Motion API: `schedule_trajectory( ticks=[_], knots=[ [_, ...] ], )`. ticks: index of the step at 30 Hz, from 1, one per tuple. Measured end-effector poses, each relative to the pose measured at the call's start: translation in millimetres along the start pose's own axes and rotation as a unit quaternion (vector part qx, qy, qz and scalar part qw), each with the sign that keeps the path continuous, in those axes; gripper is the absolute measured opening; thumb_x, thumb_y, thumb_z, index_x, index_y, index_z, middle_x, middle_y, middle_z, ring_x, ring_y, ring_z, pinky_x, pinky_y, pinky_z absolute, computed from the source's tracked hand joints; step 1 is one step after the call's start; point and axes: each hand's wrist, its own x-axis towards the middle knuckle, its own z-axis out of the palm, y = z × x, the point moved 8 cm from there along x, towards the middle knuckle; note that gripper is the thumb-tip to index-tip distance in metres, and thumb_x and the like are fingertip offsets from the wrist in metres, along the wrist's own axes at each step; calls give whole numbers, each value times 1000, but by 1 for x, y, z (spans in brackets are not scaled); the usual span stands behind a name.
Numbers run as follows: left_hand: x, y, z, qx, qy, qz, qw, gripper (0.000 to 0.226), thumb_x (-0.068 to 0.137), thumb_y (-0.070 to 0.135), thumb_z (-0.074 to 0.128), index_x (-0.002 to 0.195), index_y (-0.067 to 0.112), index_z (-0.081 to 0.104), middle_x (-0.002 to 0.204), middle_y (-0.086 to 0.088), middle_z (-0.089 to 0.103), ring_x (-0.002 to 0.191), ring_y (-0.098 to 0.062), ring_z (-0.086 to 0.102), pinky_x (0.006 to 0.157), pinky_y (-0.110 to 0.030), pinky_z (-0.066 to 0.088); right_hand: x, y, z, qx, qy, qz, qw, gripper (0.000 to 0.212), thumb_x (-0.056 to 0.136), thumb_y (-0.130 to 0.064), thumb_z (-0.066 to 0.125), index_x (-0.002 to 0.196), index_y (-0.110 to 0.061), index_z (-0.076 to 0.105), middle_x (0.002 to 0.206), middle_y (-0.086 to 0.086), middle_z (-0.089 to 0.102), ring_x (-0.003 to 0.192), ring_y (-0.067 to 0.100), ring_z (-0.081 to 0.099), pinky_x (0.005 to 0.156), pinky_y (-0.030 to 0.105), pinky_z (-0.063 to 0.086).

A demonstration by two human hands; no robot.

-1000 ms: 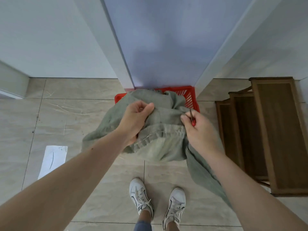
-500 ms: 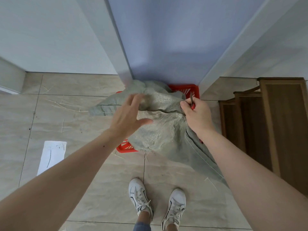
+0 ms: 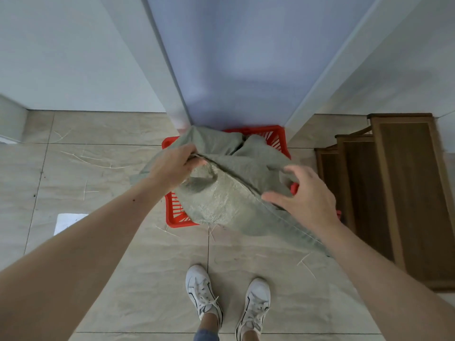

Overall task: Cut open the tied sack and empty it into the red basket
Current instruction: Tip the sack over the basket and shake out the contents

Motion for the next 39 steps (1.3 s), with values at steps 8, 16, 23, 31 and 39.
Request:
schedule_trajectory(
  ticks=[8, 16, 23, 31, 39],
  knots=[
    [-11, -5, 2, -291, -87, -63, 951, 24, 90, 6, 69, 105, 25, 66, 84, -5, 71, 69, -14, 69, 63, -25, 57, -22, 29, 18, 31, -16, 18, 999, 34, 91, -42, 66, 69, -27, 46, 63, -8, 50, 66, 20, 56, 52, 30, 35],
    [-57, 33, -2, -533, -154, -63, 830, 45, 81, 1, 65, 125, 15, 65, 99, -11, 77, 85, -16, 74, 73, -25, 61, -28, -38, -13, 270, -92, -51, 957, 33, 88, -22, 73, 115, -32, 57, 71, -25, 64, 68, -6, 57, 69, 14, 43],
    [-89, 83, -28, -607, -126, -37, 784, 31, 90, 12, 57, 119, 4, 66, 98, -9, 78, 85, -18, 76, 72, -27, 61, -33, -109, -32, 291, -144, -164, 932, 106, 53, -36, 97, 141, -40, 38, 132, -16, 52, 116, 0, 57, 100, 19, 46],
    [-99, 76, -34, -510, -57, -71, 855, 49, 90, 59, 46, 117, 20, 52, 96, -26, 60, 80, -20, 53, 74, -43, 49, -14, -119, -39, 269, -82, -126, 951, 30, 71, -46, 85, 86, -23, 72, 81, -9, 73, 74, 2, 69, 73, 27, 54],
    [-90, 14, -18, -54, -21, -45, 997, 69, 81, 74, 38, 114, 18, 60, 116, -4, 64, 124, -32, 50, 102, -42, 37, -3, -113, -35, 383, -99, -106, 912, 13, 84, -22, 79, 76, -24, 69, 64, -19, 70, 66, -5, 66, 63, 12, 49]
  ],
)
